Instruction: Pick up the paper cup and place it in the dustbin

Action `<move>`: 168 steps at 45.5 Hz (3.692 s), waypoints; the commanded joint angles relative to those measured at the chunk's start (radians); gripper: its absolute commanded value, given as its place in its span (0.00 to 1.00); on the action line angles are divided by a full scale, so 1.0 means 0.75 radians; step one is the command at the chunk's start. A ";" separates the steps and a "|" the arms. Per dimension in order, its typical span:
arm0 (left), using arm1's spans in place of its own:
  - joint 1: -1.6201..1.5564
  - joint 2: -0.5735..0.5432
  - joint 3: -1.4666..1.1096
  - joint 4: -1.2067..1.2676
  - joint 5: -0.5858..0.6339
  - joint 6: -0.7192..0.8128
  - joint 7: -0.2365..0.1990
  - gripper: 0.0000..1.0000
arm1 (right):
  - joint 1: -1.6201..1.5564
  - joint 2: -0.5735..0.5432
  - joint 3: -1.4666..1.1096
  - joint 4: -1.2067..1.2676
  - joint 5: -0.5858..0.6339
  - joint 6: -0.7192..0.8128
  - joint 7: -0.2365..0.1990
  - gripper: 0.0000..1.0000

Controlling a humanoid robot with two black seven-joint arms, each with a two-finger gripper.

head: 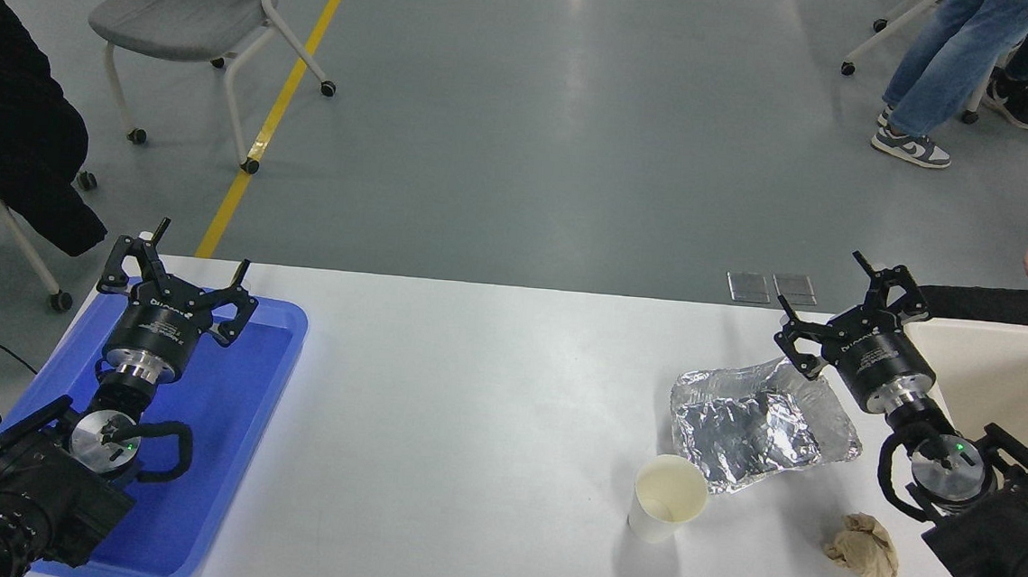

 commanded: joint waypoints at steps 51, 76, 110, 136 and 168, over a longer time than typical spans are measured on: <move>0.000 0.002 0.000 0.000 0.000 0.000 0.002 1.00 | 0.474 -0.565 -0.647 0.625 -0.727 -0.076 -0.080 1.00; 0.000 0.000 0.000 -0.004 0.000 0.000 0.002 1.00 | 1.620 -0.414 -2.301 1.034 -0.723 -0.228 -0.121 1.00; 0.002 0.002 0.000 0.000 0.000 0.000 0.002 1.00 | 2.350 0.073 -2.962 1.695 -0.434 -0.033 -0.115 1.00; 0.002 0.000 0.000 0.000 0.000 0.000 -0.002 1.00 | 2.446 0.086 -2.962 1.748 -0.361 0.030 -0.108 1.00; 0.002 -0.002 0.000 0.000 0.000 0.000 0.000 1.00 | 1.821 0.096 -2.713 1.488 -0.440 -0.281 -0.104 1.00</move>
